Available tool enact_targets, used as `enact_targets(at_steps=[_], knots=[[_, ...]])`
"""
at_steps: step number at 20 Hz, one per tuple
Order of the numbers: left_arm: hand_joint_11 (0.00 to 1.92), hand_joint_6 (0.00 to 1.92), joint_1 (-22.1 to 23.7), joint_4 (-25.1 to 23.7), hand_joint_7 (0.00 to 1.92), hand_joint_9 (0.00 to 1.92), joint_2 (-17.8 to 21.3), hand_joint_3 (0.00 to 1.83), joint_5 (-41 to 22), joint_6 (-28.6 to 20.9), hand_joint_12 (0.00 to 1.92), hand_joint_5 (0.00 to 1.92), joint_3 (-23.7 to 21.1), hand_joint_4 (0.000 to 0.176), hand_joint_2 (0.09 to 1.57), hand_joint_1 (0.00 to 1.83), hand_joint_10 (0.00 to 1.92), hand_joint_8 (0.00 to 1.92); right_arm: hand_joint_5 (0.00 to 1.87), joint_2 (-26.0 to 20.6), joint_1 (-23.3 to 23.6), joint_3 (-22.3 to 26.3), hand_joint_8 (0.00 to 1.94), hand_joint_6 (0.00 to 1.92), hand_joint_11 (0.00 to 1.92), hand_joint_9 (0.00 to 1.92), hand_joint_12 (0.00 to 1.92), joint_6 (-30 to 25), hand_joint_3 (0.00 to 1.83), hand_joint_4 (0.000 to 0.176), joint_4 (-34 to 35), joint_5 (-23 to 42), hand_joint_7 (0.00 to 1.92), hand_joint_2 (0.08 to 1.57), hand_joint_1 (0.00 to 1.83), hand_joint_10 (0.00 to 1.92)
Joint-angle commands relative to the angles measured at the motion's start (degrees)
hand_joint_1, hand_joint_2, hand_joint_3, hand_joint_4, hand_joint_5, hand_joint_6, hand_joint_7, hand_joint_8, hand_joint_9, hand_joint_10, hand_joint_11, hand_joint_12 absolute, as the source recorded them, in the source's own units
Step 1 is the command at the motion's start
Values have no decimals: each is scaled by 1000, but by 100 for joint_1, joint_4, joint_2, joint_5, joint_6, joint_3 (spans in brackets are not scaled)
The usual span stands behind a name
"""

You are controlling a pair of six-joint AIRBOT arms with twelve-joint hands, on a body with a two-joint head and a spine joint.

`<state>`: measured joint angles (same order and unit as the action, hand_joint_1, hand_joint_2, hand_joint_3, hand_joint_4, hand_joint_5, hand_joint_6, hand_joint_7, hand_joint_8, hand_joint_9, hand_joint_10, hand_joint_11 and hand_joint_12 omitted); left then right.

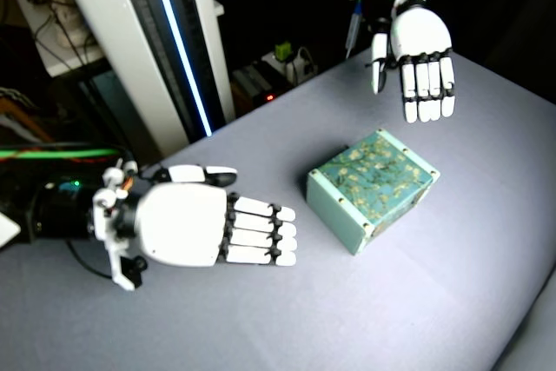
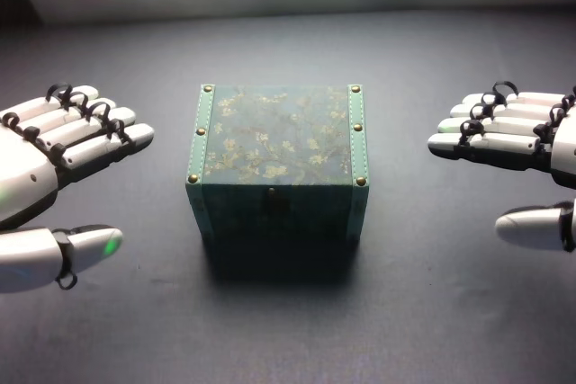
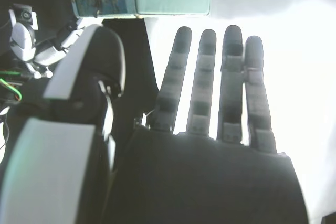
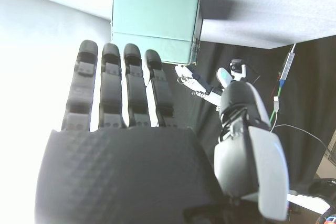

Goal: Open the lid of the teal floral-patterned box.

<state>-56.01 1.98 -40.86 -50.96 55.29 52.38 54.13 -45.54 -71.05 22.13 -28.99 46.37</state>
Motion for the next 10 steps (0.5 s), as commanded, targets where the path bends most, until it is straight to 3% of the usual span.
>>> enact_targets(at_steps=[1, 10], knots=[[0, 3, 58, 67, 1, 0, -11, 28, -624, -12, 0, 7, 34, 0, 1394, 0, 0, 1, 59, -9, 70, -1, 0, 3, 0, 0, 0, -10, 20, 0, 229, 543, 22, 1363, 0, 0], [52, 0, 354, -381, 20, 45, -237, 2, 218, -16, 23, 0, 157, 0, 1412, 21, 9, 0, 75, 95, 101, -21, 13, 6, 54, 35, 24, -52, 22, 0, -110, 316, 63, 1409, 0, 12]])
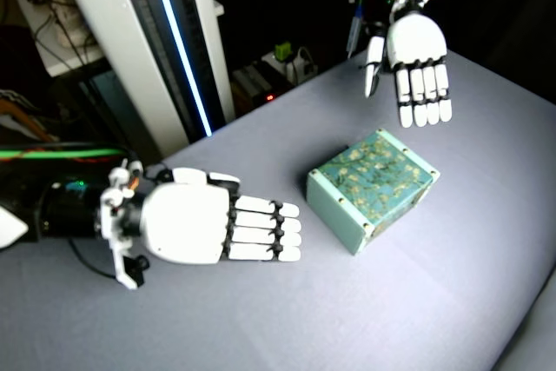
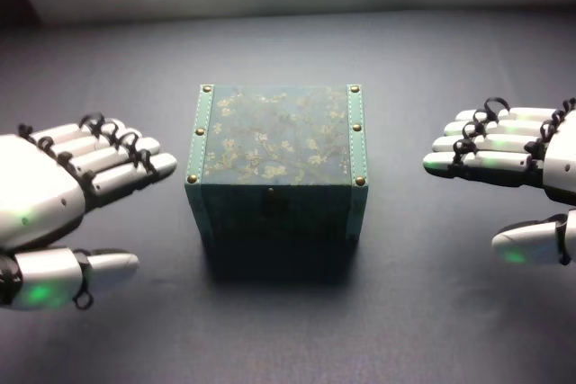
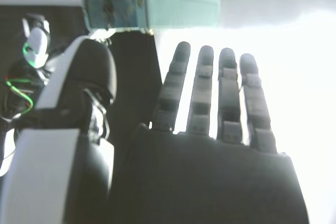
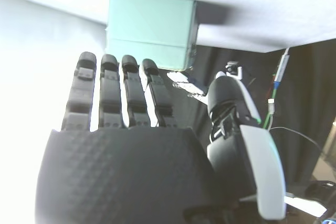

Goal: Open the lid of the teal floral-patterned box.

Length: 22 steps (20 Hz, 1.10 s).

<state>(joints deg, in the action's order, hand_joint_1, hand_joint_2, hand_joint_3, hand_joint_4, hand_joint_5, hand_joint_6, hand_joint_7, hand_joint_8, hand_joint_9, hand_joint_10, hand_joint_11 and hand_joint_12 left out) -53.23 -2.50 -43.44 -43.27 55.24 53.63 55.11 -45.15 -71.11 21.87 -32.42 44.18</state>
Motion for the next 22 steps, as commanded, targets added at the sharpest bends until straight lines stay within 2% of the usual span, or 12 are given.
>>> enact_targets(at_steps=[1, 6, 9, 13, 16, 22], knots=[[35, 0, 112, 19, 16, 37, 8, 2, -469, -12, 16, 0, 46, 0, 1415, 3, 3, 0, 60, 24, 99, -24, 8, 0, 43, 38, 20, -58, 22, 0, 134, 478, 58, 1416, 0, 11], [10, 0, 337, -173, 19, 51, -182, 0, -51, -12, 5, 0, 194, 0, 1417, 0, 10, 7, 0, 204, 208, -87, 0, 0, 9, 3, 6, -180, 10, 0, -175, 340, 0, 1475, 0, 1], [8, 0, 401, -209, 0, 43, -220, 0, -20, -12, 4, 0, 217, 0, 1414, 0, 5, 0, 67, 318, 292, -155, 5, 9, 12, 40, 6, -287, 1, 0, -325, 315, 45, 1461, 0, 5], [34, 0, 482, -254, 70, 124, -289, 1, 66, -12, 15, 5, 272, 0, 1424, 0, 12, 8, 144, 404, 410, -169, 5, 10, 70, 81, 29, -289, 0, 0, -422, 312, 90, 1427, 0, 5], [94, 6, 554, -325, 92, 152, -351, 0, 125, -12, 41, 22, 293, 0, 1423, 0, 15, 10, 101, 493, 461, -214, 0, 0, 84, 34, 36, -291, 0, 0, -441, 310, 17, 1429, 0, 0], [159, 1, 595, -363, 145, 195, -374, 0, 235, -13, 70, 78, 303, 0, 1407, 19, 3, 2, 159, 599, 509, -255, 17, 11, 115, 112, 76, -306, 3, 0, -463, 283, 120, 1447, 0, 17]])
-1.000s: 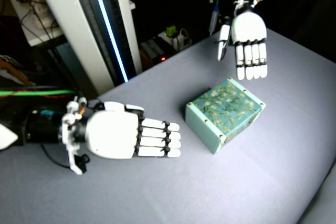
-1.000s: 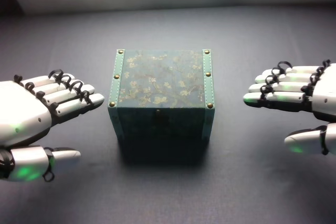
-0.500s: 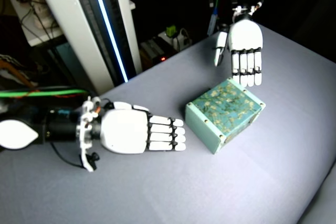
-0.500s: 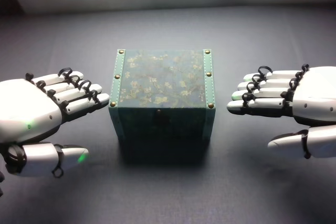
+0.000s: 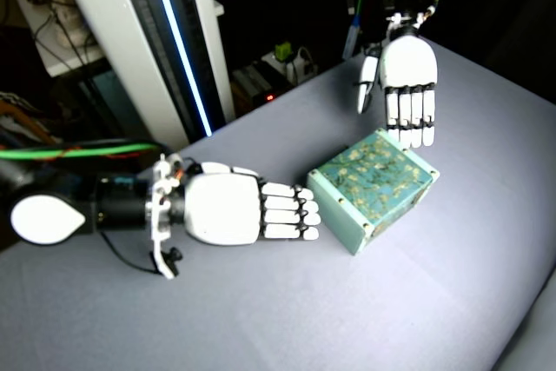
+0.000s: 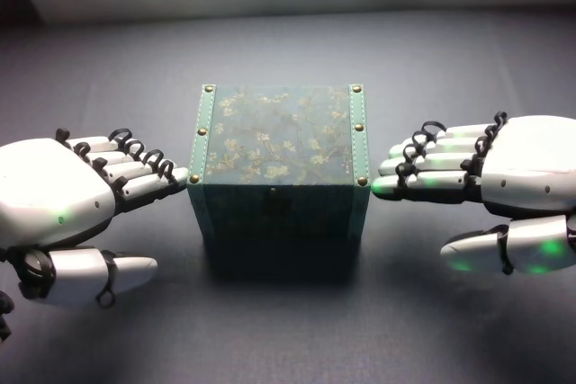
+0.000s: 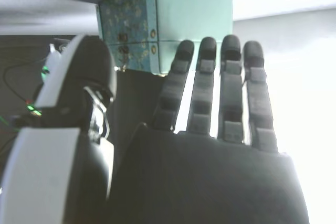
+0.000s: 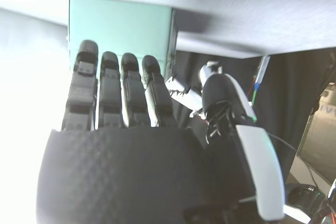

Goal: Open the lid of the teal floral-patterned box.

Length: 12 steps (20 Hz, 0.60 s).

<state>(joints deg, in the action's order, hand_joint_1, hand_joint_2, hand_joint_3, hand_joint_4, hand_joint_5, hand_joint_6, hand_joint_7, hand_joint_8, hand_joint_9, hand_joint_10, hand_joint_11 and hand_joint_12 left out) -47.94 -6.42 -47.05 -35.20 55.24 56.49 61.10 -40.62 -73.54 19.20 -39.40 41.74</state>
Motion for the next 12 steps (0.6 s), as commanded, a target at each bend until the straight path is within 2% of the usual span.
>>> enact_targets(at_steps=[1, 3, 8, 12], knots=[[138, 0, 66, 28, 106, 154, -13, 1, -569, -13, 60, 64, 16, 0, 1410, 24, 0, 0, 140, 12, 57, -18, 7, 2, 106, 99, 75, -47, 7, 0, 234, 526, 100, 1459, 0, 9], [105, 0, 82, 28, 70, 105, -14, 0, -580, -13, 45, 43, 23, 0, 1409, 46, 0, 0, 114, 39, 57, -20, 6, 2, 92, 98, 73, -65, 2, 0, 234, 526, 101, 1451, 0, 7], [177, 5, 117, 29, 149, 184, -16, 0, -618, -17, 84, 91, 7, 0, 1408, 64, 10, 9, 48, 107, 64, -60, 0, 0, 74, 58, 80, -114, 2, 0, 236, 527, 38, 1458, 0, 0], [149, 0, 114, 43, 119, 162, 5, 0, -672, -47, 76, 64, 5, 0, 1407, 77, 0, 0, 116, 55, 94, -43, 0, 0, 68, 83, 120, -155, 6, 0, 241, 568, 87, 1451, 0, 0]])
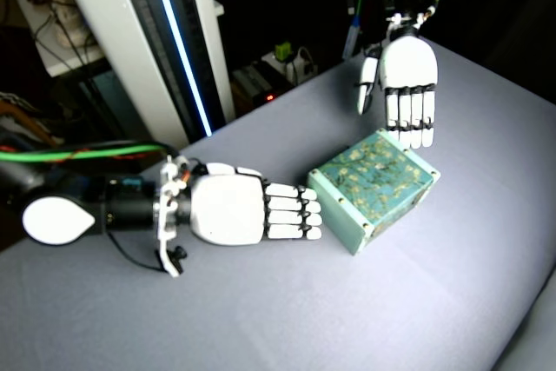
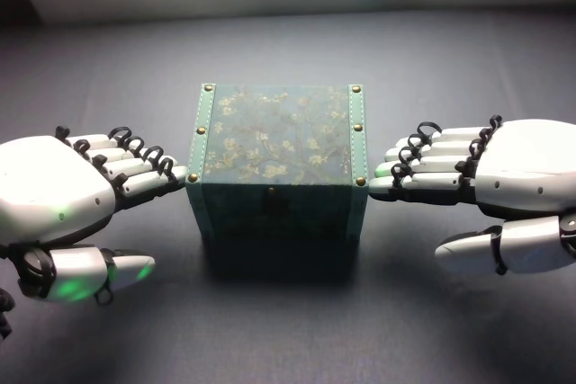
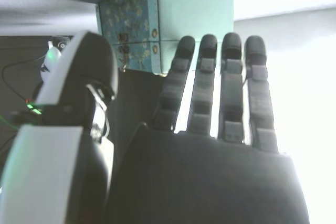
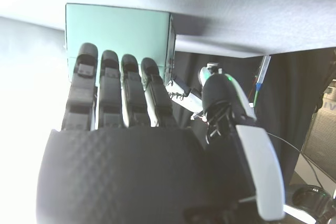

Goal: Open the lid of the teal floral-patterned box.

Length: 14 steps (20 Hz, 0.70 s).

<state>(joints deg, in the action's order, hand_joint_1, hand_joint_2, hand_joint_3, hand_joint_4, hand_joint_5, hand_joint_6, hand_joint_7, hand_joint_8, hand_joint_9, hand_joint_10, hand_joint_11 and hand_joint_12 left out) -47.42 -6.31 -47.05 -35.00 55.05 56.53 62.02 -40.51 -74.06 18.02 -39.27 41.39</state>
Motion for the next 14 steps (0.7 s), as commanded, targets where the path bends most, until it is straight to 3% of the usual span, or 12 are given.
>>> enact_targets(at_steps=[1, 3, 6, 9, 12, 14], knots=[[147, 2, 60, 95, 135, 176, 18, 0, -778, -32, 76, 68, -3, 0, 1404, 113, 6, 6, 111, -42, 87, 11, 0, 0, 52, 74, 119, -37, 4, 0, 275, 652, 82, 1450, 0, 0], [151, 0, 49, 149, 106, 173, 49, 7, -886, -37, 80, 29, -17, 0, 1425, 42, 4, 5, 58, -45, 89, 12, 0, 0, 9, 49, 110, -37, 2, 0, 362, 751, 49, 1446, 0, 0], [172, 0, 50, 156, 309, 329, 87, 0, -966, -77, 124, 1, -31, 0, 1428, 48, 10, 10, 54, -52, 89, 7, 2, 4, 14, 47, 119, -37, 0, 0, 512, 880, 37, 1441, 0, 3], [142, 0, 46, 160, 239, 319, 118, 0, -1076, -118, 135, 0, -49, 0, 1422, 125, 10, 10, 59, -78, 89, 0, 7, 3, 20, 57, 129, -37, 0, 0, 668, 1004, 54, 1419, 0, 5], [113, 0, 53, 173, 126, 259, 135, 2, -1146, -133, 143, 0, -47, 0, 1432, 62, 0, 0, 13, -84, 89, 0, 1, 3, 4, 15, 63, -37, 0, 0, 691, 1067, 12, 1424, 0, 2], [144, 4, 60, 173, 260, 363, 137, 1, -1183, -142, 191, 52, -49, 0, 1426, 47, 11, 10, 0, -82, 89, 1, 0, 0, 0, 0, 40, -37, 8, 0, 691, 1095, 0, 1445, 0, 0]])
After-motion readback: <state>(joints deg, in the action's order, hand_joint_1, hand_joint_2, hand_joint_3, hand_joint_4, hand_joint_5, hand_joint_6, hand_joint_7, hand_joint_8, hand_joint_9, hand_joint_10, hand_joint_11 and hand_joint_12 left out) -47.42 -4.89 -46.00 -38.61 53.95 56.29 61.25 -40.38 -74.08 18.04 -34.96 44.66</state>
